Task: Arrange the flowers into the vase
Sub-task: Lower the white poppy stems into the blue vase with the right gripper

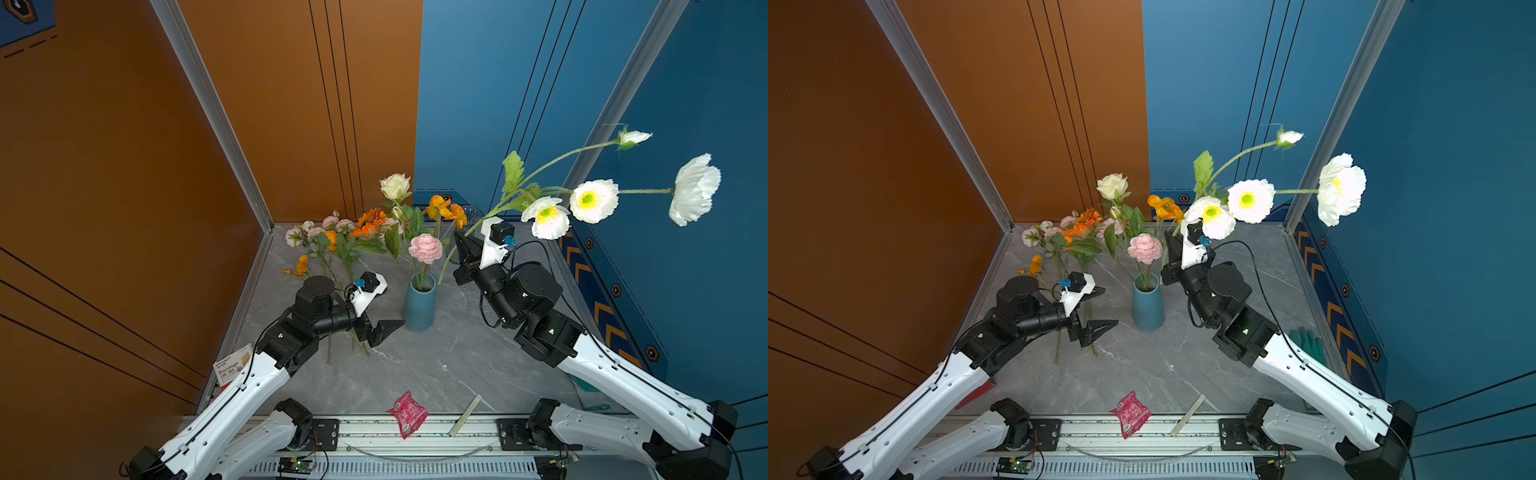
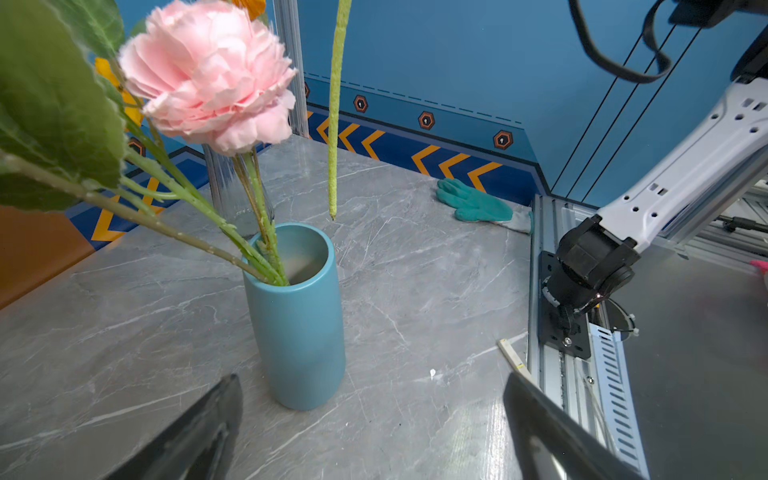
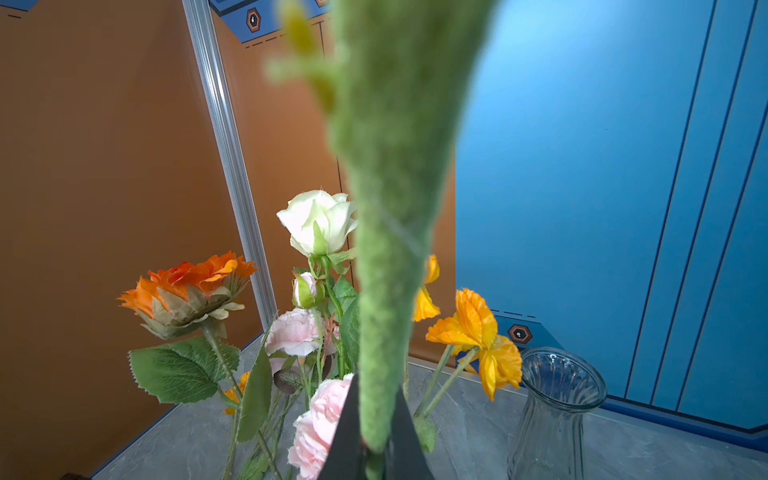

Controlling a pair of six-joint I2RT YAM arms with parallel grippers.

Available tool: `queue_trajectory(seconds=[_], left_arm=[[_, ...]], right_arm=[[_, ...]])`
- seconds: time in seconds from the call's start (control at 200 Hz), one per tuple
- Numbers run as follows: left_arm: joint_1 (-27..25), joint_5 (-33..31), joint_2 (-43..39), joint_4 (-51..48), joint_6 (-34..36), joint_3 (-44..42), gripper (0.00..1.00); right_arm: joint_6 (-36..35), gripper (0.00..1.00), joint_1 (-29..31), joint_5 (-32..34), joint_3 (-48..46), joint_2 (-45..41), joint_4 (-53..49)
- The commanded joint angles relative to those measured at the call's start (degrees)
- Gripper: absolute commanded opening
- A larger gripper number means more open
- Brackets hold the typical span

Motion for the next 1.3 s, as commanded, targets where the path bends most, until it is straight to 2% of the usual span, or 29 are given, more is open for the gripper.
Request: queue_trajectory(seconds=[0.0,0.165,0.325,0.465,0.836,1.011,1.111,1.176,1.296], left_arm=[[0.43,0.69,2.06,-1.26,3.41,2.54,0.98],[0.52,1.21,3.52,-0.76,3.42,2.70,0.98],[0.60,-2.29,1.34,3.09,2.77,-0.84,0.98],[0.66,-3.78,-0.07,3.60,2.27,-1.62,0.98],[1.21,-3.25,0.91,2.98,1.86,-1.40,0.98],[1.63,-3.15,1.02,2.89,1.66,-1.33,0.98],[1.95,-2.85,1.09,2.89,1.57,-1.26,0.98],[2.08,-2.64,1.03,2.89,1.53,-1.25,0.98],[2.40,-2.38,0.54,3.05,1.31,-1.21,0.98]], right_arm=[[3.73,0.00,-0.35,-2.87,0.58,1.47,3.85],[5.35,0.00,-0.61,-3.55,0.13,4.20,7.09],[5.94,0.00,-0.62,-4.88,0.52,7.02,7.80],[5.19,0.00,-0.52,-5.09,-3.06,7.97,9.12],[4.05,0.00,-0.31,-4.91,-21.67,8.62,32.89],[5.11,0.00,-0.26,-5.11,-24.40,12.65,40.19],[6.04,0.04,0.09,-5.52,-24.52,14.93,41.78],[6.02,0.12,0.53,-5.49,-24.61,15.91,41.98],[6.71,0.17,0.84,-5.65,-24.16,16.30,39.45]])
